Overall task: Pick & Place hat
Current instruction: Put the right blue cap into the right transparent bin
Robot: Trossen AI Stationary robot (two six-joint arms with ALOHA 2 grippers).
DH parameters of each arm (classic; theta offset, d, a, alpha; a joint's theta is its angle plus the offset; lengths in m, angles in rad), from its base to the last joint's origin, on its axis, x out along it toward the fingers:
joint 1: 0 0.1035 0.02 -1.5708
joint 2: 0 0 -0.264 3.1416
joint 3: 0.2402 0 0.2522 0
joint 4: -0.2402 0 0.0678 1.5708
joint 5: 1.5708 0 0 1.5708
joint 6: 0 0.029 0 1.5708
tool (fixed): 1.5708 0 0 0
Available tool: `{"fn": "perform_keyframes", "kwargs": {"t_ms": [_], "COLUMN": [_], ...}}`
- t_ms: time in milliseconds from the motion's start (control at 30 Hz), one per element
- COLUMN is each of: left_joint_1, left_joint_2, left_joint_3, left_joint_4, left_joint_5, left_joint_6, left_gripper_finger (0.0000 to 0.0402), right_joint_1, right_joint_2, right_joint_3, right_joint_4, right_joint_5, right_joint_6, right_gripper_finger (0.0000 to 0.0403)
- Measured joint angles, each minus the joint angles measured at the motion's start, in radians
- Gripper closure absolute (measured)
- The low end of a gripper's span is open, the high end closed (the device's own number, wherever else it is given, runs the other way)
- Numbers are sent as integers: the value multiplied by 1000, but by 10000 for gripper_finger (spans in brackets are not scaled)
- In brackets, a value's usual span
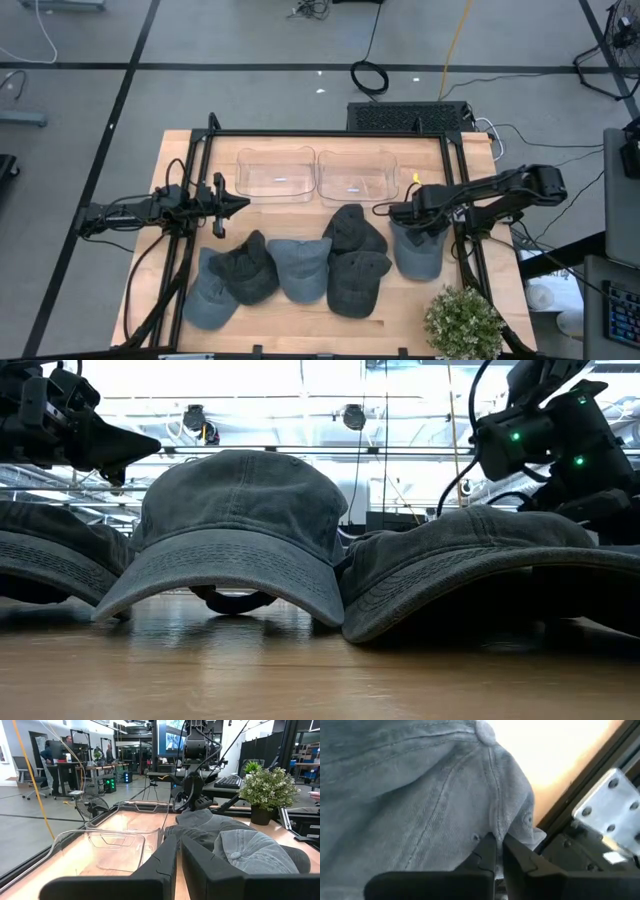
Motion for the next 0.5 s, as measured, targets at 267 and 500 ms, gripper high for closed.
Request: {"fn": "perform_keyframes", "kwargs": {"t_ms": [267,500], "left_joint_1": [0,0], "left_joint_2": [0,0], "left_joint_3": [0,0], "left_joint_4": [0,0], "left_joint_5": [0,0], "left_joint_6": [0,0], "left_gripper_finger": [371,371], "right_joint_1": [35,95], "right_joint_2": [-124,-265], "right_joint_3": [68,172], "right_joint_4": [-54,-94], "right_joint_5": [5,112], "right_joint_6": [17,91], "right_gripper_finger": [401,402]}}
